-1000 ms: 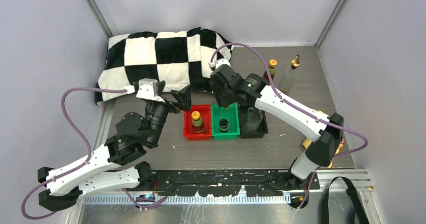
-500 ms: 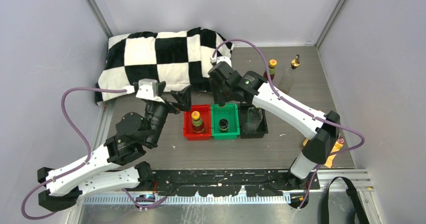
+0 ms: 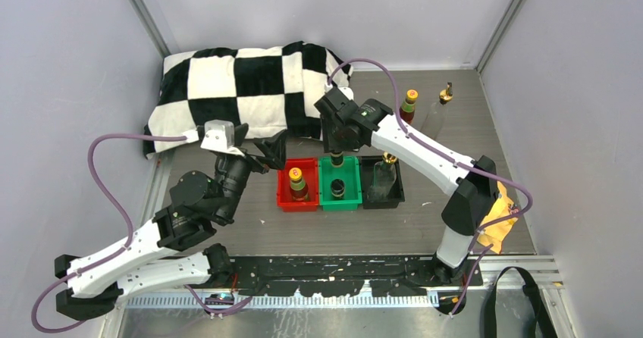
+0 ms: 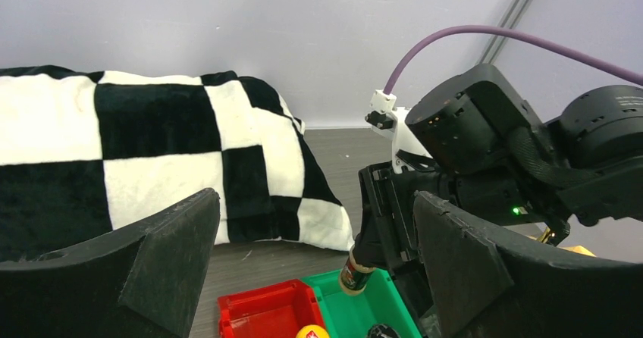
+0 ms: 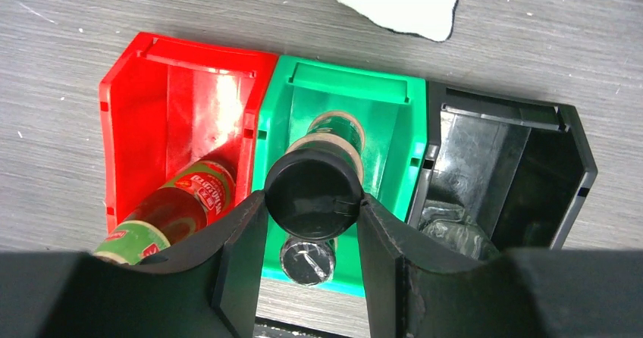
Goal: Organize the condiment bottles
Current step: Place the bottle in the storage box.
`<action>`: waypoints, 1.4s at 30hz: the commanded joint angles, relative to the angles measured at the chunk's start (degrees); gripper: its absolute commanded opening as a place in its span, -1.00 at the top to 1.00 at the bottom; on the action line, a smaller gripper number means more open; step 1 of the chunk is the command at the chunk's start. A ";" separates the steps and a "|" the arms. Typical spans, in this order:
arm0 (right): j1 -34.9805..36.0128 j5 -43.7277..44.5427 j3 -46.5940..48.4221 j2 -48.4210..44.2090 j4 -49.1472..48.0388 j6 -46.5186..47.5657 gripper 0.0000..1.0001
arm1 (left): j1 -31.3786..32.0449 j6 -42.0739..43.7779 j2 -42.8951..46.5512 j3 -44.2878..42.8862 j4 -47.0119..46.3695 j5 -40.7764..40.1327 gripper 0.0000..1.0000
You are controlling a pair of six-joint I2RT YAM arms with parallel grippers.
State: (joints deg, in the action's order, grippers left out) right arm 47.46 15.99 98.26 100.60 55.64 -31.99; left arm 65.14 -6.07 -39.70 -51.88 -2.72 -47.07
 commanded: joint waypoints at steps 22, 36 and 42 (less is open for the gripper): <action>-0.66 -0.15 4.85 3.08 3.98 -6.14 0.98 | 0.16 -3.84 3.67 -2.19 2.55 2.16 -0.99; -0.67 -1.78 -0.77 2.63 -1.15 -6.67 0.98 | 0.20 -4.13 2.97 -2.00 2.55 2.21 -1.00; -0.80 -2.34 -2.54 2.41 -2.83 -6.77 0.98 | 0.15 -4.22 2.83 -1.65 2.55 1.99 -1.00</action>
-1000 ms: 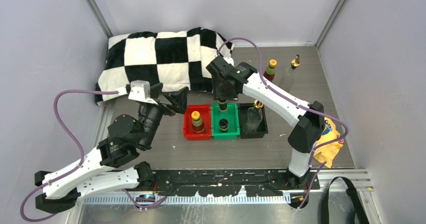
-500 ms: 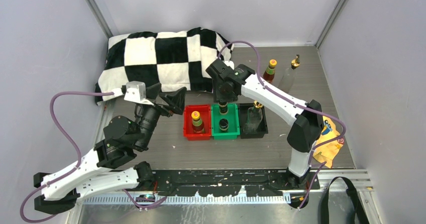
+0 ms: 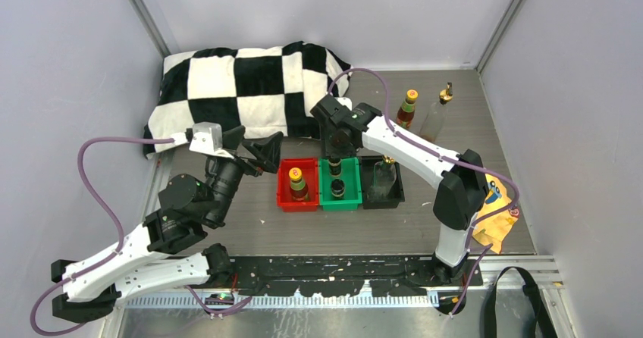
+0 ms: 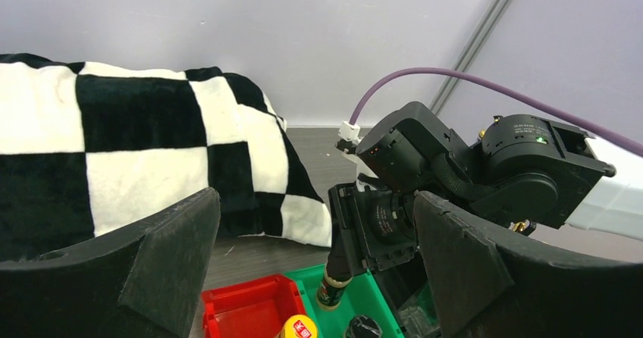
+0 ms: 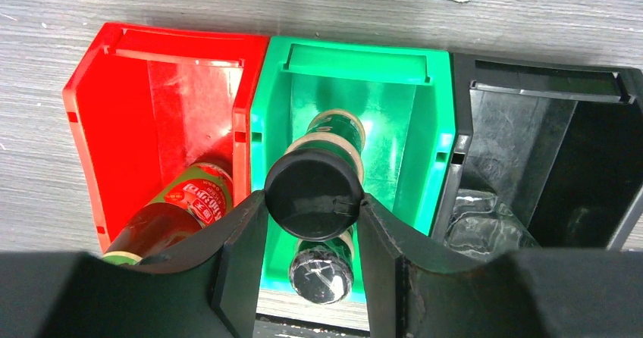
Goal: Organize the condiment bottles
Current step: Place the bottle in the storage box.
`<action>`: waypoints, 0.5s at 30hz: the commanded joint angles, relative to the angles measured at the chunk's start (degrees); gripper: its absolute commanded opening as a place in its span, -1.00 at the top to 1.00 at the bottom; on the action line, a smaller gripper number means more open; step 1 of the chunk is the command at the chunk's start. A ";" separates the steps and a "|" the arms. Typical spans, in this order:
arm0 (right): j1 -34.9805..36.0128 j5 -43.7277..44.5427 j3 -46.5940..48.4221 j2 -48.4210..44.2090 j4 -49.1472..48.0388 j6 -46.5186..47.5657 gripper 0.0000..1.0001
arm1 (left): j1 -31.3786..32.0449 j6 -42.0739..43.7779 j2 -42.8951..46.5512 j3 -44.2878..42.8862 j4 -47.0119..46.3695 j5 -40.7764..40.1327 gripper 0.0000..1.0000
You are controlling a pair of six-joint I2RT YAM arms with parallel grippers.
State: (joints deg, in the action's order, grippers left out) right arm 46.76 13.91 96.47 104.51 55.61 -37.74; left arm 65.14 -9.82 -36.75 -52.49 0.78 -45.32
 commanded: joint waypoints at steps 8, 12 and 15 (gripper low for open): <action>-0.29 -0.29 -3.48 -2.13 -5.85 -0.86 0.98 | 0.23 0.04 0.44 -0.30 -0.95 -0.10 -1.00; -0.34 0.02 -4.69 -2.42 -7.12 -0.51 0.98 | 0.15 0.37 0.54 0.17 -1.10 -0.21 -1.00; -0.36 0.44 -5.32 -2.59 -7.57 -0.26 0.98 | 0.17 0.51 0.33 0.45 -1.61 -0.13 -0.99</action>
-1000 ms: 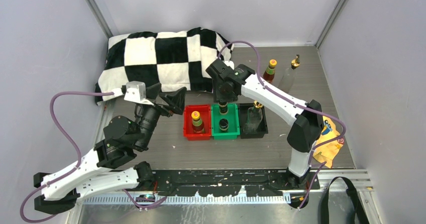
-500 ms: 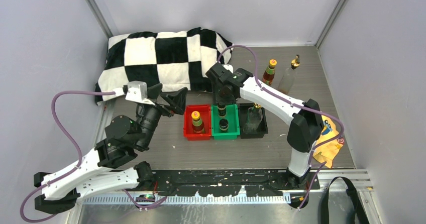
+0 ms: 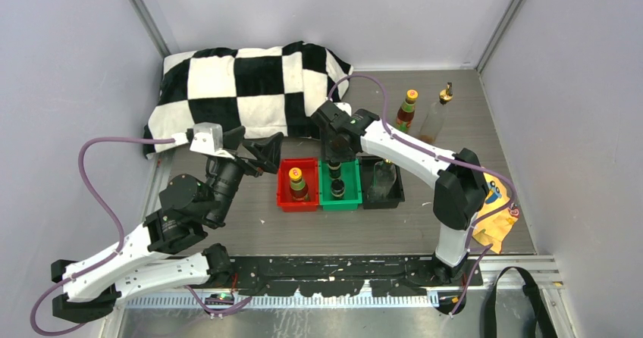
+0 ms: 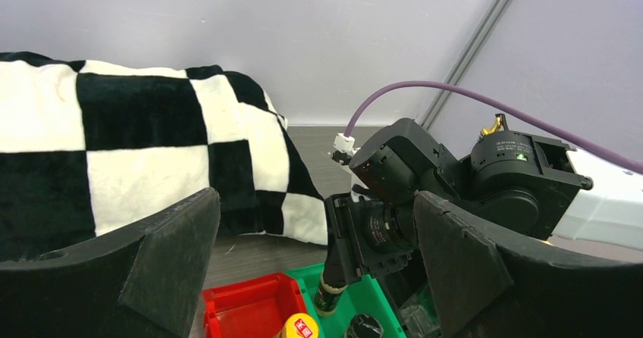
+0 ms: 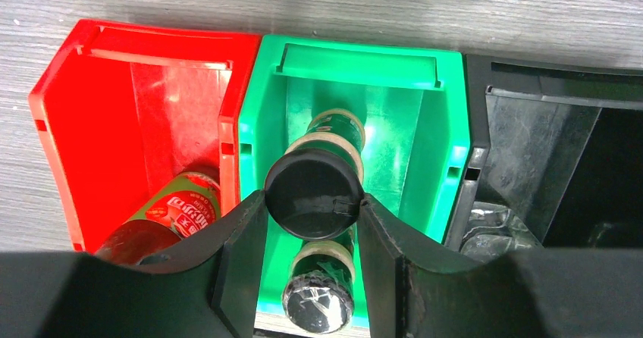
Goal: Organize the condiment bottles
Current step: Place the bottle in the storage box.
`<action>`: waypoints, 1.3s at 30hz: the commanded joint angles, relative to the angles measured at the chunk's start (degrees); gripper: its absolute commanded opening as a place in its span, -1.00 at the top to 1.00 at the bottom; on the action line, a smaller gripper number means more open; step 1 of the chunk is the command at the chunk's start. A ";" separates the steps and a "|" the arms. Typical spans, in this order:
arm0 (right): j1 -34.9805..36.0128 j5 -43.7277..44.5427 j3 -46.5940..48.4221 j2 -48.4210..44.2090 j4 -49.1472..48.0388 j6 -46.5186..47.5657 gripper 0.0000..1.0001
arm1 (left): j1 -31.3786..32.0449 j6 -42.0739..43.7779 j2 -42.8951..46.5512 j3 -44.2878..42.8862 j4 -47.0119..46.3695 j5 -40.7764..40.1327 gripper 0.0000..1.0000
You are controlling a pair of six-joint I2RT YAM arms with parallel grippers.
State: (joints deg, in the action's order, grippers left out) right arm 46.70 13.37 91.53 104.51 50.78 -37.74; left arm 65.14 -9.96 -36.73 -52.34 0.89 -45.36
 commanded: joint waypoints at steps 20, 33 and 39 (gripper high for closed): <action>-0.56 2.05 -5.64 -4.40 -5.78 0.03 0.98 | 0.24 0.46 0.08 1.10 -2.27 -0.08 -1.00; -0.57 1.72 -6.18 -4.79 -5.61 0.17 0.70 | 0.21 0.46 -0.27 0.66 -2.24 0.10 -1.00; -0.55 1.73 -6.27 -4.92 -5.26 0.12 0.44 | 0.22 0.38 -0.40 0.40 -2.27 0.21 -1.00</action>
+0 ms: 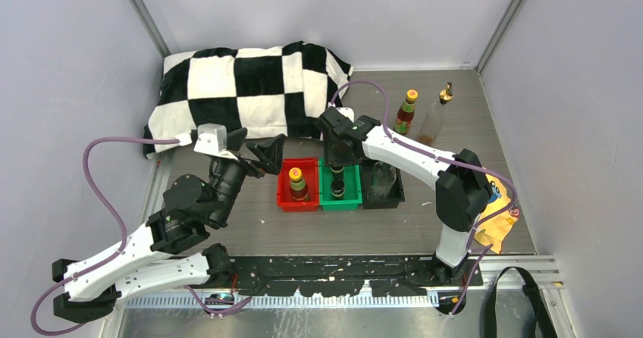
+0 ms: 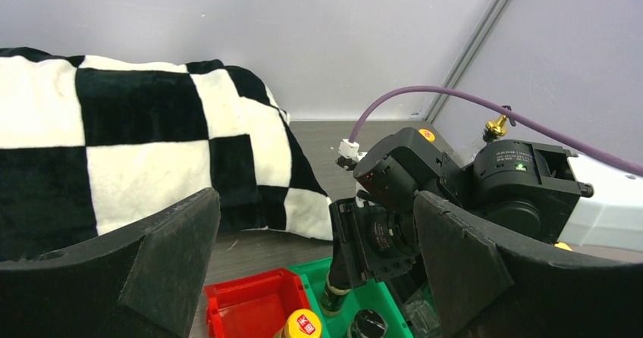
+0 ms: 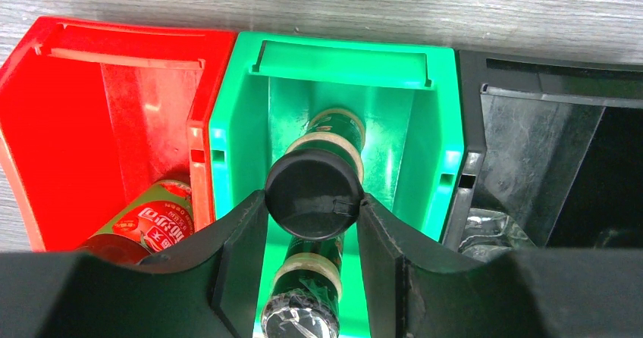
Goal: Organize the condiment bottles
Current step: Place the bottle in the storage box.
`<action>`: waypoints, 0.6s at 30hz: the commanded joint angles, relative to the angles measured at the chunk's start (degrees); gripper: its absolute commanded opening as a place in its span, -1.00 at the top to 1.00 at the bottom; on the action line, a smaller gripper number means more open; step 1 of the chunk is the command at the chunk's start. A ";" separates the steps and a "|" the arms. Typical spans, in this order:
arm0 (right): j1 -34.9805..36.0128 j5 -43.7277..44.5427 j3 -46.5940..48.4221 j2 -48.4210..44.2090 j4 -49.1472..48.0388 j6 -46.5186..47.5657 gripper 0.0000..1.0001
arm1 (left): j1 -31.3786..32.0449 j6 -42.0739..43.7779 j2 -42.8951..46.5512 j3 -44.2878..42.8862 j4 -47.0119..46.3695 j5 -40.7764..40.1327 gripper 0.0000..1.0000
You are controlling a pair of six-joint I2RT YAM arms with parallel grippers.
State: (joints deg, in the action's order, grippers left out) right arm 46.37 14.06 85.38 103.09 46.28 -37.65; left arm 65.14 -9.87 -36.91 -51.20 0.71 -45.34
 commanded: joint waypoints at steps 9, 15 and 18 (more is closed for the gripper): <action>-0.23 1.23 -0.04 -4.00 -0.05 0.04 0.23 | 0.24 0.09 -0.62 -1.09 -2.10 0.49 -1.00; -0.27 1.06 -0.21 -4.14 0.06 -0.06 0.11 | 0.15 -0.11 -0.54 -1.18 -2.02 0.65 -1.00; -0.25 0.92 -0.55 -4.21 -0.18 -0.12 0.09 | 0.24 -0.32 -0.47 -1.18 -1.73 0.64 -1.00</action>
State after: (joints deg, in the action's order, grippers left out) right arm 46.37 14.06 85.27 102.56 46.52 -37.65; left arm 65.14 -9.98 -37.52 -51.20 0.73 -45.10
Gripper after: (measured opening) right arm 0.500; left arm 0.996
